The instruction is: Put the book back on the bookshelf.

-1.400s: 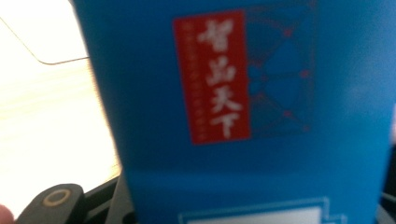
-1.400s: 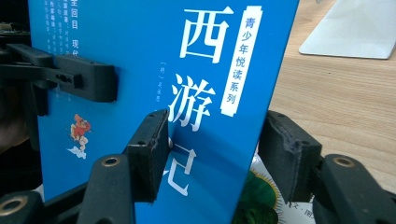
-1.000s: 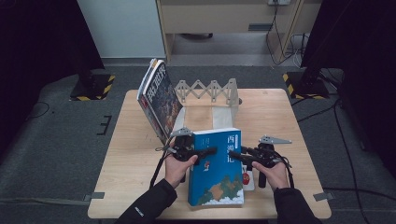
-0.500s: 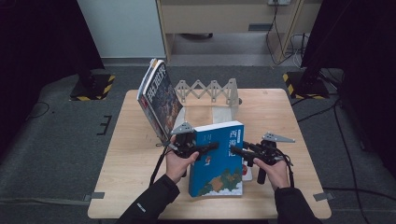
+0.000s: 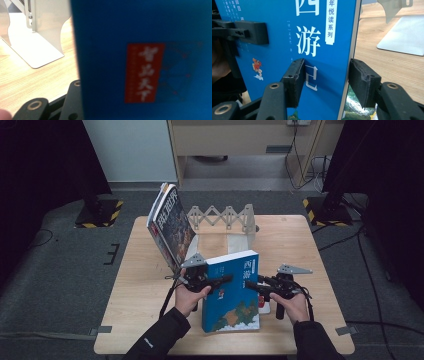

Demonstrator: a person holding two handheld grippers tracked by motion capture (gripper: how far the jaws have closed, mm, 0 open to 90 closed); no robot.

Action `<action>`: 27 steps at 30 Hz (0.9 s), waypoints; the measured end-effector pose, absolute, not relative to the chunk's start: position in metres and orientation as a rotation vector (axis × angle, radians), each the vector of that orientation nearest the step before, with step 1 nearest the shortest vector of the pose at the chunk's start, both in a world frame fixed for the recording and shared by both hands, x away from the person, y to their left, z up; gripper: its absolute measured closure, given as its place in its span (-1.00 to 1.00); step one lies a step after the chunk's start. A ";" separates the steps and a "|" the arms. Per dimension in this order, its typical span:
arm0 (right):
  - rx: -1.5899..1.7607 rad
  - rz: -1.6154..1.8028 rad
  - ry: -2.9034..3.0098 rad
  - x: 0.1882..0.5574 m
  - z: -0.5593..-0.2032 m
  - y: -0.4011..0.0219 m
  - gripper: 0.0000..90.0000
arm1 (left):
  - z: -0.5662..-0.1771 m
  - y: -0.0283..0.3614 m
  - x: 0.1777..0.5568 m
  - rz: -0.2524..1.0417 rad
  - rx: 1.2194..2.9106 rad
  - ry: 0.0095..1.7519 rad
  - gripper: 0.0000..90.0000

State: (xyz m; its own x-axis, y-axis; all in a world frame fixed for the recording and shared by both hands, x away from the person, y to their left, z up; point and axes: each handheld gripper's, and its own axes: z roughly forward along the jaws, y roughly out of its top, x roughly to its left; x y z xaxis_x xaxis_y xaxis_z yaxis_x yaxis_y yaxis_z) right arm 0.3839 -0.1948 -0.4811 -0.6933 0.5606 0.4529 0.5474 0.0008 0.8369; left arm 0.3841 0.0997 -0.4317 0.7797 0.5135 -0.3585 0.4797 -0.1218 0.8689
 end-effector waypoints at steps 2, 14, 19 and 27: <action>1.221 1.837 2.215 0.383 -0.481 -0.195 0.05 | -0.433 0.099 0.384 0.040 1.746 0.784 0.31; 1.215 1.820 2.219 0.383 -0.481 -0.195 0.07 | -0.434 0.097 0.387 0.031 1.735 0.826 0.32; 1.212 1.852 2.190 0.384 -0.480 -0.199 0.01 | -0.431 0.099 0.388 -0.007 1.723 0.856 0.34; 1.295 1.799 2.112 0.384 -0.484 -0.221 -0.19 | -0.417 0.102 0.385 -0.011 1.735 0.856 0.34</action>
State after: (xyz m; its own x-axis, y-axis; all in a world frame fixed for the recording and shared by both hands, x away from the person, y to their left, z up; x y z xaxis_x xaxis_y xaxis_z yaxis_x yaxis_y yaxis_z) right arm 0.3845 -0.2215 -0.4838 -0.6394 0.6296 0.4413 0.5358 -0.0467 0.8431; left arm 0.3852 0.1017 -0.4169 0.7345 0.5328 -0.4203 0.5434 -0.0908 0.8346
